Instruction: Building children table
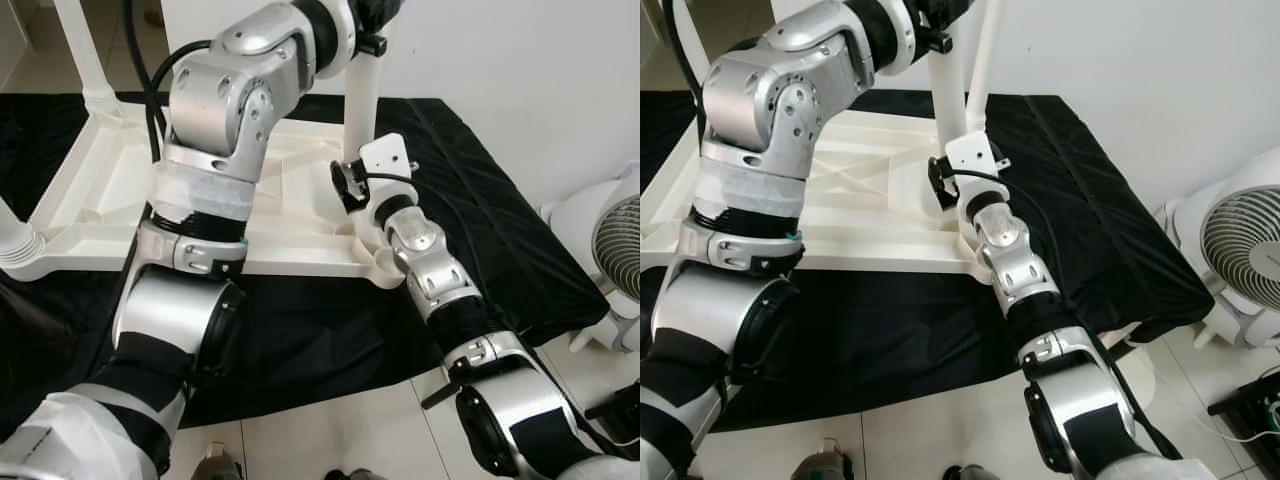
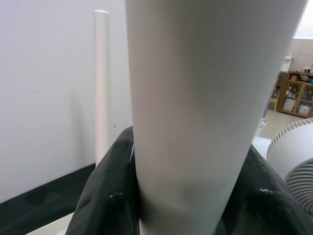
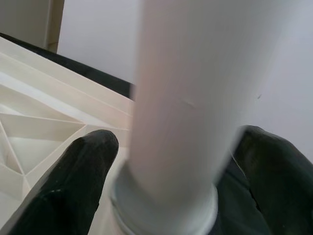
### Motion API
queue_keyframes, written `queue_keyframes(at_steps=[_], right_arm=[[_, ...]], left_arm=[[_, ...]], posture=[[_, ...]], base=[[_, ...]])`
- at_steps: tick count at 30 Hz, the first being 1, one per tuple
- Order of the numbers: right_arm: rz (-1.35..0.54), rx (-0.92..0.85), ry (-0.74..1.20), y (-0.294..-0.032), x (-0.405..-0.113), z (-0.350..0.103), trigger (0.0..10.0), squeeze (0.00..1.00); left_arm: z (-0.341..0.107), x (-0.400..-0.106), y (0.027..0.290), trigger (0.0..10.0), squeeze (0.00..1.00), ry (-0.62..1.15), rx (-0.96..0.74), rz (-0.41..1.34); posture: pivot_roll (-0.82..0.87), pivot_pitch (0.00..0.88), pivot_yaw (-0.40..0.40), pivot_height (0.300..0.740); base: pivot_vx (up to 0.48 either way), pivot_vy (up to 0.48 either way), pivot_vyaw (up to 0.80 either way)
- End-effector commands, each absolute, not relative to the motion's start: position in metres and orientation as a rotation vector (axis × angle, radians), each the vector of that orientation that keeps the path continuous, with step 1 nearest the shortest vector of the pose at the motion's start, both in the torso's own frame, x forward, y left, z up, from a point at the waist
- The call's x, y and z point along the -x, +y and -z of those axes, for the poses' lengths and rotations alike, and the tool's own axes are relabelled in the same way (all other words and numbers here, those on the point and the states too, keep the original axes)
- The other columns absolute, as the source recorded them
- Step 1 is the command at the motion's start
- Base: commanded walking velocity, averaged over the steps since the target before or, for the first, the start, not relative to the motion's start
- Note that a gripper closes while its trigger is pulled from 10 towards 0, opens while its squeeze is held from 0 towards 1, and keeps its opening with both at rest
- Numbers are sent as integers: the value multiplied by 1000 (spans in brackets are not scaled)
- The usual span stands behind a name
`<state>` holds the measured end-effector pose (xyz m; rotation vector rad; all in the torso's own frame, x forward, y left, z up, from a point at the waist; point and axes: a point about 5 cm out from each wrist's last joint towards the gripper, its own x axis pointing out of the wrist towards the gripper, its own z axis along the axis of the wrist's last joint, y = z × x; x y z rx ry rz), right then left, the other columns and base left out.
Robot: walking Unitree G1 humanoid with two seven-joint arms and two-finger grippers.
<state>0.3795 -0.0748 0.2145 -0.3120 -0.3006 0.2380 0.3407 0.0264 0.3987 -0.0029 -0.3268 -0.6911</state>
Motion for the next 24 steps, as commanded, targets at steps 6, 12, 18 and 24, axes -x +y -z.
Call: queue_keyframes(at_steps=[6, 12, 18, 24], right_arm=[[-159, 335, -361, -72, -382, -221, 10000, 0], [-124, 352, -414, -69, -386, -235, 10000, 0], [-115, 345, -409, -68, -387, -233, 2235, 0], [-99, 339, -382, -69, -388, -226, 0, 0]], left_arm=[[-407, -335, 13, 10000, 0, -364, -33, 699], [-406, -336, 7, 10000, 0, -361, -31, 701], [-403, -337, 4, 10000, 0, -356, -33, 702], [-401, -338, 2, 10000, 0, -360, -31, 707]], posture=[[142, 24, -69, 740], [142, 30, -70, 740], [145, 36, -72, 740], [149, 39, -72, 740]], base=[[0, 0, 0], [0, 0, 0], [0, 0, 0], [0, 0, 0]])
